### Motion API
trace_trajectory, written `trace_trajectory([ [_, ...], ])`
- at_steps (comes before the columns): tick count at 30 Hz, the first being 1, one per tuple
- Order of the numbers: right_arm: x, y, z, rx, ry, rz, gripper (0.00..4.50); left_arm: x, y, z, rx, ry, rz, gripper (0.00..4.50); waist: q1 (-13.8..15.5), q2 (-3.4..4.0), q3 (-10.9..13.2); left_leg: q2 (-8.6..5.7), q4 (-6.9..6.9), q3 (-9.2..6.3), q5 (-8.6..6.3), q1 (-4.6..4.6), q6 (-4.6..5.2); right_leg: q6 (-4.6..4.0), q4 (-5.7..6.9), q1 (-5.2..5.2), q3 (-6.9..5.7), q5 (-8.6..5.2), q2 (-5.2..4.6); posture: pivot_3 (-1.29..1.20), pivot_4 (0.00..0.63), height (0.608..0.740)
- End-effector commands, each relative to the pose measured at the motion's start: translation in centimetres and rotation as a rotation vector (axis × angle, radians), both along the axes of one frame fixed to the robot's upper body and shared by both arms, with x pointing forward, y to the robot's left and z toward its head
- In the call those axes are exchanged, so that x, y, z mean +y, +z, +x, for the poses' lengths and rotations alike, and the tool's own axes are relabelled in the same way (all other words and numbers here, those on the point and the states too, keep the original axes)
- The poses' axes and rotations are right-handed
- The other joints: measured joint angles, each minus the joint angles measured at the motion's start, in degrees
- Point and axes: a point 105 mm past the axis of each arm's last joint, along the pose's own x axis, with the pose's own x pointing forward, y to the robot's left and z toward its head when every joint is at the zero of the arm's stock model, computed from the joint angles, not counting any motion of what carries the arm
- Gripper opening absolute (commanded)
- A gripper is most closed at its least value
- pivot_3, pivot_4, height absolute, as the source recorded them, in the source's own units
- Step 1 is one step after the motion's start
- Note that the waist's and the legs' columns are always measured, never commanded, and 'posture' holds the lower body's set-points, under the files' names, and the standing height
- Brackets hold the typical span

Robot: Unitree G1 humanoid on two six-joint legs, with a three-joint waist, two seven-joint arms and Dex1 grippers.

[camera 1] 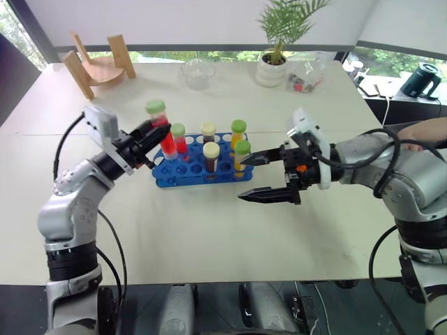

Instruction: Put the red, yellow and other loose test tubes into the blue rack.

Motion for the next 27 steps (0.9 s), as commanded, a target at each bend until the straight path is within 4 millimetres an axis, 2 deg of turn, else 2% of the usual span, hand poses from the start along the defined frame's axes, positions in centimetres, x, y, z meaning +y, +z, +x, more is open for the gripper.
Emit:
trace_trajectory([
  [1,0.2,1.0,0.1,-0.056,0.019,0.002,4.25,-0.6,0.2,-0.3,-0.054,-0.004,0.034,0.83,0.04,0.00,0.00,0.00,0.00,0.00,0.00,-0.01,0.00,0.00,-0.01,-0.01,0.00,0.00,0.00,0.00,0.150,0.740],
  [11,0.5,1.0,0.8,-0.077,-0.012,0.042,4.25,-0.8,-3.3,0.6,-0.003,0.012,0.070,0.83,0.06,0.01,-0.01,0.00,0.00,0.02,0.00,0.00,0.00,0.00,-0.02,0.01,0.00,0.00,0.00,0.00,0.150,0.740],
  [19,1.0,0.8,1.0,-0.077,-0.027,0.062,4.25,-1.4,-4.5,1.4,-0.003,0.008,0.095,0.83,-0.01,0.03,-0.02,0.00,-0.02,0.02,0.00,0.02,0.00,0.00,-0.03,0.01,0.00,0.00,0.01,0.00,0.150,0.740],
  [27,0.9,0.7,0.9,-0.069,-0.033,0.070,4.25,-1.5,-4.9,0.8,0.008,-0.013,0.102,0.83,0.07,0.03,-0.02,-0.01,-0.02,0.02,0.00,0.01,0.00,0.00,-0.04,0.01,0.00,0.00,0.00,0.00,0.150,0.740],
])
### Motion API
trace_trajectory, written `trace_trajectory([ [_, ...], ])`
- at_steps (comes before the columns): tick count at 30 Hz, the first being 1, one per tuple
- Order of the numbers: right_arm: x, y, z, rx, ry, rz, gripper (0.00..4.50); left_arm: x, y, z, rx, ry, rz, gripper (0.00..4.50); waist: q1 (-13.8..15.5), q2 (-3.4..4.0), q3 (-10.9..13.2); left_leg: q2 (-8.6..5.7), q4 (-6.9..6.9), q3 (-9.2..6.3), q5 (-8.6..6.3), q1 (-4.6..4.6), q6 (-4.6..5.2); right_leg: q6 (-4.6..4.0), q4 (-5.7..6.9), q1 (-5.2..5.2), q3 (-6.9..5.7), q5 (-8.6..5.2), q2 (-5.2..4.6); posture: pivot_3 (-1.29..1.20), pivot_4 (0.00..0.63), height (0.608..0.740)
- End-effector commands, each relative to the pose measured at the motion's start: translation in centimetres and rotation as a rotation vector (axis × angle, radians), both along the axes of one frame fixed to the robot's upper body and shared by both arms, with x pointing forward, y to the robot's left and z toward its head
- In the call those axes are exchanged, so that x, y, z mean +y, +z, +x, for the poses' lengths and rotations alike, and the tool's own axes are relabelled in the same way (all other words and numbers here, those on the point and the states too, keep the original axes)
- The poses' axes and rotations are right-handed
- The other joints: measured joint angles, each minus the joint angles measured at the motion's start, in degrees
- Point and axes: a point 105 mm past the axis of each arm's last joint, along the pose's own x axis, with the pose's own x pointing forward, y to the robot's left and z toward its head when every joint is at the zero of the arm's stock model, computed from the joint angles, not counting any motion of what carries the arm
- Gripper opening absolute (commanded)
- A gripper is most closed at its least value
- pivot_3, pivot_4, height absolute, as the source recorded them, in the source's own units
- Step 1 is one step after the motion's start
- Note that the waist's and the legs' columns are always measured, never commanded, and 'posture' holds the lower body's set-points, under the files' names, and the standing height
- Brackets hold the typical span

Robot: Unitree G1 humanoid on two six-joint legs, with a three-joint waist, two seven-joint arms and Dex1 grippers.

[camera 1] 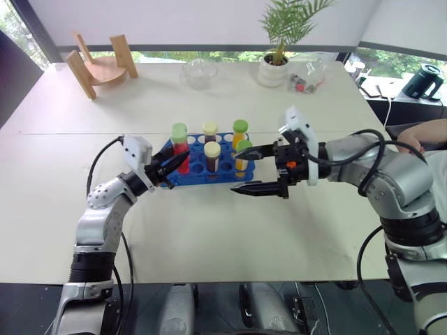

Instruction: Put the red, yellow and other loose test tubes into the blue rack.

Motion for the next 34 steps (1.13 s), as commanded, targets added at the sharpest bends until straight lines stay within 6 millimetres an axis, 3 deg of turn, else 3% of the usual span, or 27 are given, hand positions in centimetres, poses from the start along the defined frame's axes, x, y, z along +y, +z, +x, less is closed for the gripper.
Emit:
trace_trajectory([
  [1,0.0,1.0,-0.3,-0.043,0.011,0.027,4.25,-0.1,0.2,-0.4,0.001,-0.021,0.001,0.83,-0.02,0.00,0.00,0.00,-0.01,0.00,0.00,0.00,0.00,0.00,0.00,0.00,0.00,0.00,0.00,0.00,0.150,0.740],
  [4,0.1,0.9,-0.4,-0.038,0.014,0.025,4.25,0.3,0.9,-0.7,-0.004,-0.033,-0.010,2.19,-0.05,0.00,0.00,0.00,-0.02,-0.01,0.00,0.00,0.00,0.00,-0.01,0.00,0.00,0.00,0.01,0.00,0.150,0.740],
  [7,0.0,0.6,-0.4,-0.033,0.014,0.020,4.25,1.1,1.9,-0.6,-0.012,0.005,0.010,3.82,-0.07,0.00,0.01,0.01,-0.03,-0.01,0.00,-0.01,0.00,0.00,-0.02,-0.01,0.00,0.00,0.01,0.00,0.150,0.740],
  [8,-0.1,0.3,-0.4,-0.026,0.010,0.015,4.25,1.4,2.2,-0.9,0.002,0.000,0.028,4.12,-0.08,-0.01,0.02,0.01,-0.03,-0.01,0.00,-0.01,0.00,0.00,-0.02,-0.01,0.00,0.00,0.01,0.00,0.150,0.740],
  [11,-0.8,-0.5,-0.7,0.006,-0.001,-0.005,4.25,2.6,2.3,-2.6,0.054,-0.019,0.098,4.12,-0.26,-0.01,0.02,0.02,-0.07,-0.03,0.00,-0.02,0.00,-0.01,-0.04,-0.03,-0.01,-0.01,0.02,0.00,0.150,0.740],
  [16,-2.7,-4.8,-2.9,0.145,0.001,-0.096,4.25,5.9,-0.4,-7.9,0.304,-0.102,0.273,4.12,-0.42,0.04,0.04,0.05,-0.26,0.06,-0.10,-0.02,0.14,-0.14,-0.15,-0.12,0.05,-0.13,-0.01,0.00,0.150,0.740],
  [20,-2.4,-6.6,-3.5,0.198,-0.003,-0.088,4.25,5.5,-1.6,-10.8,0.437,-0.182,0.260,4.12,-0.25,0.09,0.08,0.07,-0.24,0.09,-0.10,-0.07,0.14,-0.19,-0.14,-0.21,0.04,-0.16,-0.01,0.00,0.150,0.740],
  [29,-1.6,-8.4,-3.7,0.229,-0.016,-0.092,4.25,5.0,-4.8,-12.3,0.506,-0.197,0.351,4.12,-0.18,0.08,0.07,0.05,-0.15,0.16,-0.06,-0.01,0.06,-0.46,-0.18,-0.14,0.11,-0.26,-0.03,0.00,0.150,0.740],
  [34,-1.9,-8.9,-3.4,0.226,-0.020,-0.112,4.25,4.7,-4.8,-11.5,0.493,-0.176,0.298,4.12,-0.18,0.08,0.07,0.08,-0.26,0.15,-0.07,-0.09,0.07,-0.42,-0.21,-0.28,0.10,-0.24,0.02,0.00,0.150,0.740],
])
